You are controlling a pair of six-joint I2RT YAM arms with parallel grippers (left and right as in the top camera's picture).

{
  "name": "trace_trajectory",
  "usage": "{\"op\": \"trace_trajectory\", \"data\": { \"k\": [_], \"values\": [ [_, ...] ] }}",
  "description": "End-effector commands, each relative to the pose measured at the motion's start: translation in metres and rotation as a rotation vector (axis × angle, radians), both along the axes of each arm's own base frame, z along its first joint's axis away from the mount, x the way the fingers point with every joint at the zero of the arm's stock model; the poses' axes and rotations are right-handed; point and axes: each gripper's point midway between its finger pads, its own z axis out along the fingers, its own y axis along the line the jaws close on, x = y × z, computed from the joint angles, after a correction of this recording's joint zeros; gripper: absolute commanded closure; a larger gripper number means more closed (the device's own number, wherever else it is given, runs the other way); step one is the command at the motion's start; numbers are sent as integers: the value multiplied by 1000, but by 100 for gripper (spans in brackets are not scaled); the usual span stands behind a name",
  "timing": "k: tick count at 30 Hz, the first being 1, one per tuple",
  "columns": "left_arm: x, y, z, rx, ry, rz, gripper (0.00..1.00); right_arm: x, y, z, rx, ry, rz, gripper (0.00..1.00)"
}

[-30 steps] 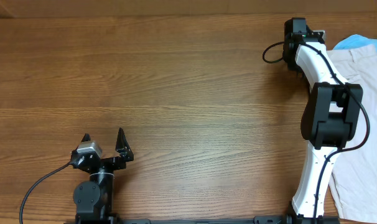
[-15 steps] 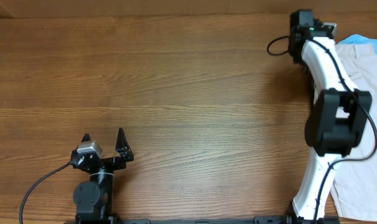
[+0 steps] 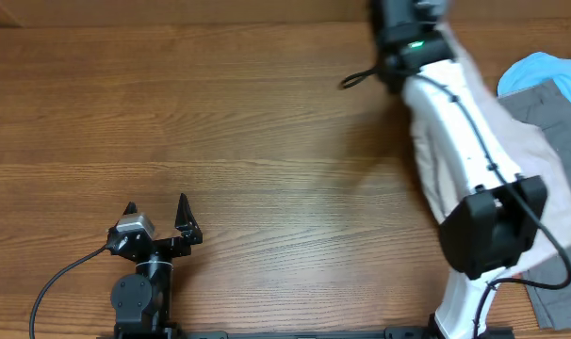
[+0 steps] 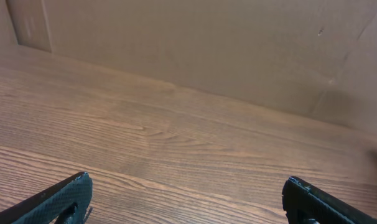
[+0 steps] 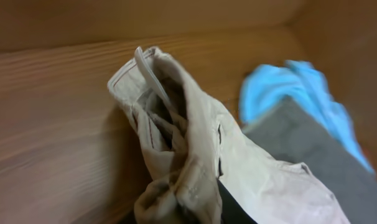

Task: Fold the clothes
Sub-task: 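Grasp the beige shorts waistband and drag them left onto the table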

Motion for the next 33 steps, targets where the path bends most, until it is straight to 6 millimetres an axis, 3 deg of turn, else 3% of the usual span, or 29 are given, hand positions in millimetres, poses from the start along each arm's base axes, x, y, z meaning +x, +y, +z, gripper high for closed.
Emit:
{"op": "trace_trajectory", "data": {
  "k": [1, 4, 10, 12, 16, 20, 25, 33],
  "values": [
    [0, 0, 1, -5, -9, 3, 0, -3, 78, 18, 145, -57, 173, 79],
    [0, 0, 1, -5, -9, 3, 0, -13, 142, 7, 299, -50, 278, 79],
    [0, 0, 1, -5, -10, 3, 0, -27, 239, -25, 502, -19, 399, 79],
    [0, 0, 1, -5, -9, 3, 0, -37, 279, -37, 621, 23, 468, 79],
    [0, 0, 1, -5, -9, 3, 0, -58, 336, -49, 760, 65, 554, 79],
    [0, 0, 1, -5, -9, 3, 0, -85, 376, -53, 820, 107, 633, 79],
    [0, 0, 1, -5, -9, 3, 0, -112, 409, -48, 841, 110, 710, 78],
    [0, 0, 1, -5, -9, 3, 0, -124, 424, -44, 857, 126, 774, 72]
  ]
}}
